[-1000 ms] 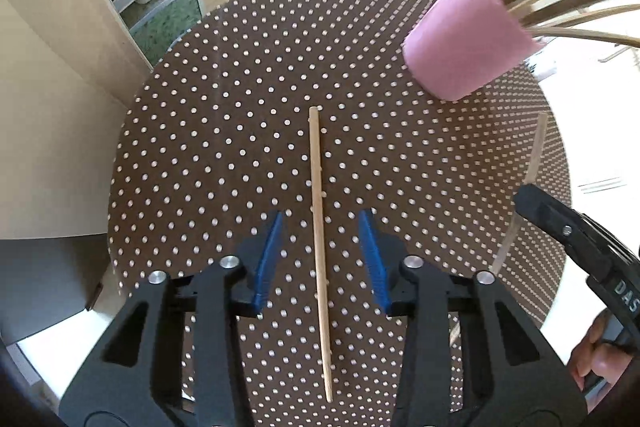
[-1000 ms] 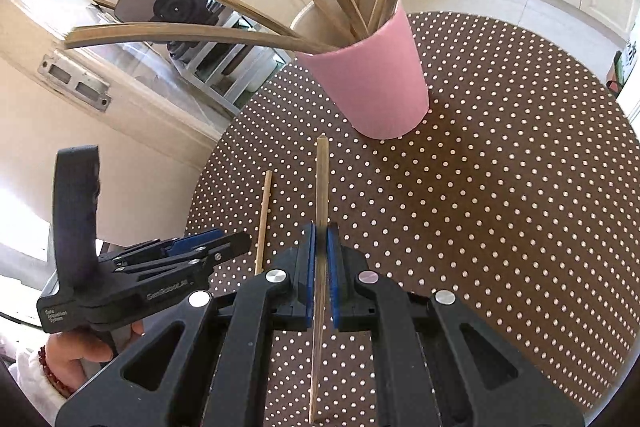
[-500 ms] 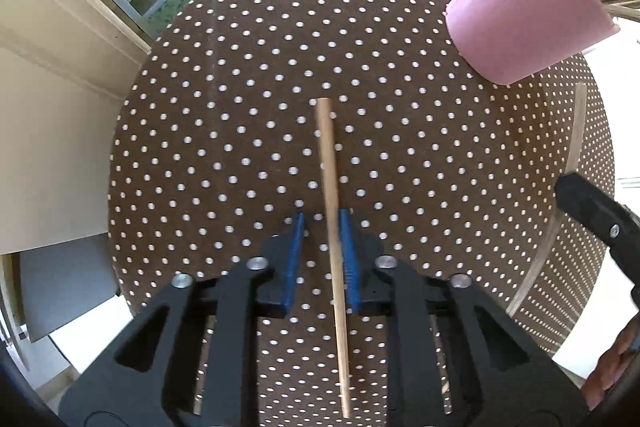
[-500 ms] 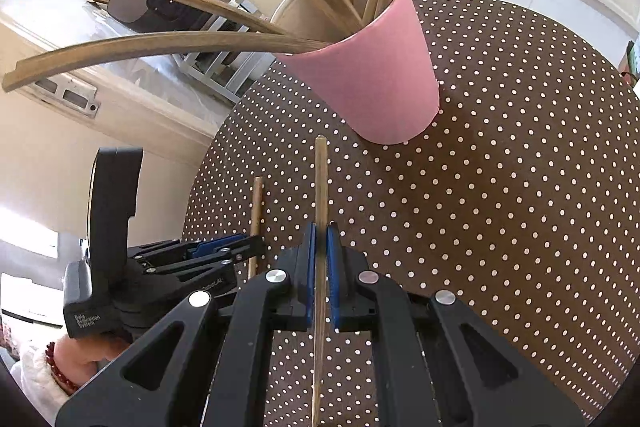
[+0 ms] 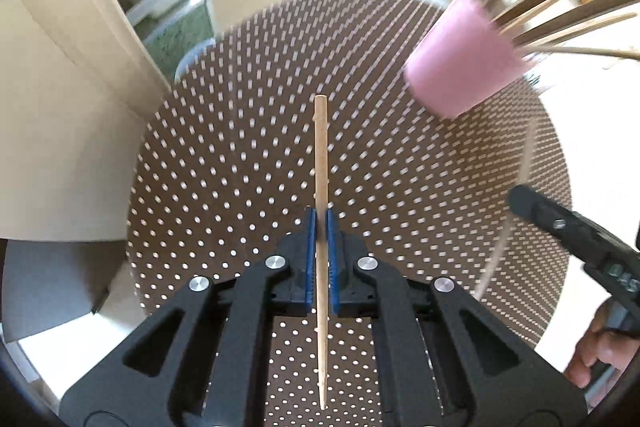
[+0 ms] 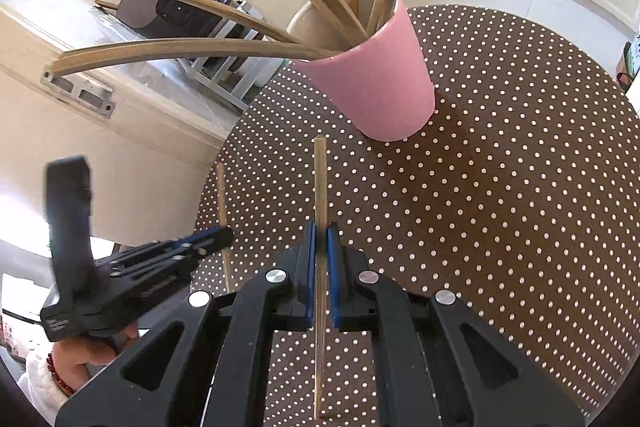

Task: Organize utensils
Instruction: 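Lift both held chopsticks and carry them over the pink cup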

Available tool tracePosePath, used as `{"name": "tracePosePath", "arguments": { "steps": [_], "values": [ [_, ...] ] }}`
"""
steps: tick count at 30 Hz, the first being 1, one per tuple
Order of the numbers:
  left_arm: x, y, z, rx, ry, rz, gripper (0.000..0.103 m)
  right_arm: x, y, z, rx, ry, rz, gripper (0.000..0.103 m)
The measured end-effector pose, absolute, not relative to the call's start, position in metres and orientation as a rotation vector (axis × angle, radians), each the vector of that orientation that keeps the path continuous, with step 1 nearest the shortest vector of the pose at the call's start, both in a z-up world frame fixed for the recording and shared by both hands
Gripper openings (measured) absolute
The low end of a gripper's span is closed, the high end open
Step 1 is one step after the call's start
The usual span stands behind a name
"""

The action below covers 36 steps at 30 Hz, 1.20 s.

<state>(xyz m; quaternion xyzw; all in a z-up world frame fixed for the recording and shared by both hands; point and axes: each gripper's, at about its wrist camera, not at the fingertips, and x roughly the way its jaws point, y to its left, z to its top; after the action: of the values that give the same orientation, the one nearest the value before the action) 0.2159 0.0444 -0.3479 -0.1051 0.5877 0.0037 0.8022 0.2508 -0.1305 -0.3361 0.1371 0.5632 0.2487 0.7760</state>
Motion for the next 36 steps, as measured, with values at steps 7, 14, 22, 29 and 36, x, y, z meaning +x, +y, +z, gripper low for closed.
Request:
{"name": "tracePosePath", "arguments": {
  "steps": [7, 14, 22, 29, 36],
  "values": [
    [0.184, 0.048, -0.289, -0.216, 1.089, -0.024, 0.006, 0.225, -0.131, -0.298, 0.278, 1.122, 0.560, 0.005],
    [0.165, 0.048, -0.217, -0.216, 0.879, -0.088, 0.006, 0.207, -0.136, -0.232, 0.249, 0.936, 0.572, 0.005],
    [0.153, 0.043, -0.139, -0.237, 0.629, -0.151, 0.006, 0.201, -0.146, -0.165, 0.219, 0.757, 0.562, 0.005],
    [0.159, 0.033, -0.097, -0.255, 0.451, -0.174, 0.006, 0.208, -0.160, -0.126, 0.228, 0.646, 0.540, 0.005],
    [0.192, 0.011, -0.090, -0.269, 0.358, -0.148, 0.006, 0.236, -0.174, -0.102, 0.213, 0.529, 0.482, 0.005]
  ]
}}
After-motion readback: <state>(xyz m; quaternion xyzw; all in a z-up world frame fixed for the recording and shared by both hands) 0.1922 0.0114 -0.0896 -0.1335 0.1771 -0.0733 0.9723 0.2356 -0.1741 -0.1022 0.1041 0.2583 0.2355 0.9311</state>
